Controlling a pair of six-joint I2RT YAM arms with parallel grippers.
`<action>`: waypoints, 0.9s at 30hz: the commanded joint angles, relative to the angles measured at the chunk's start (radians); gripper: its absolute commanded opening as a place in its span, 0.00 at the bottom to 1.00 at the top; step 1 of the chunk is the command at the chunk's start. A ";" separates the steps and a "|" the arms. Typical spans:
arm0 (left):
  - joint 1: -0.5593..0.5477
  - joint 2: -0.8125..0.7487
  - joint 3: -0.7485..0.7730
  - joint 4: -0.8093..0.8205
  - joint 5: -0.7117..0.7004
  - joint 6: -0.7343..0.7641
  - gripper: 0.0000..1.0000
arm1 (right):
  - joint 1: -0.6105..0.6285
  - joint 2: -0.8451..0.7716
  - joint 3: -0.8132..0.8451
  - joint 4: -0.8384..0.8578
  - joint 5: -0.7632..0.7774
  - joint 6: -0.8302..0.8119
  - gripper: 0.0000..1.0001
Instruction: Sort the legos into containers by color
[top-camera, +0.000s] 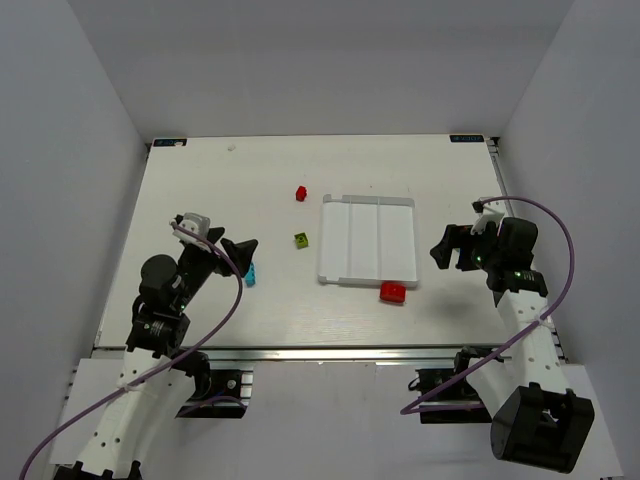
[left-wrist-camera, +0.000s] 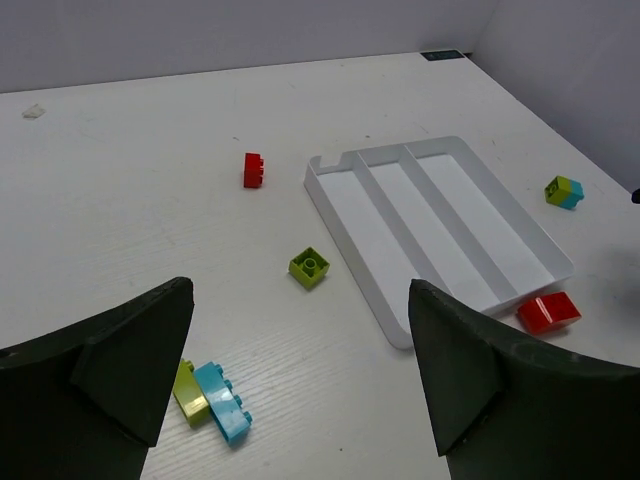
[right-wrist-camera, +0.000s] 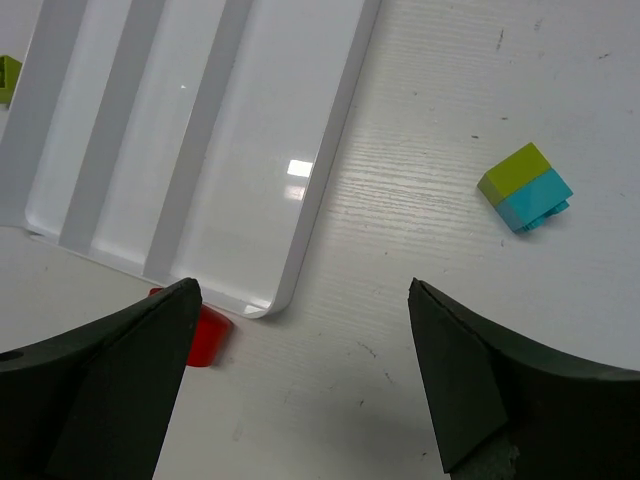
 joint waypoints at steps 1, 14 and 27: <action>-0.003 0.007 0.005 0.013 0.058 0.002 0.98 | -0.007 -0.020 0.044 -0.013 -0.044 -0.004 0.89; -0.003 0.056 0.014 0.010 0.096 -0.032 0.82 | 0.006 -0.109 -0.051 -0.078 -0.447 -0.404 0.89; 0.021 0.478 0.259 -0.327 -0.098 -0.220 0.70 | 0.098 -0.016 0.022 -0.053 -0.338 -0.362 0.77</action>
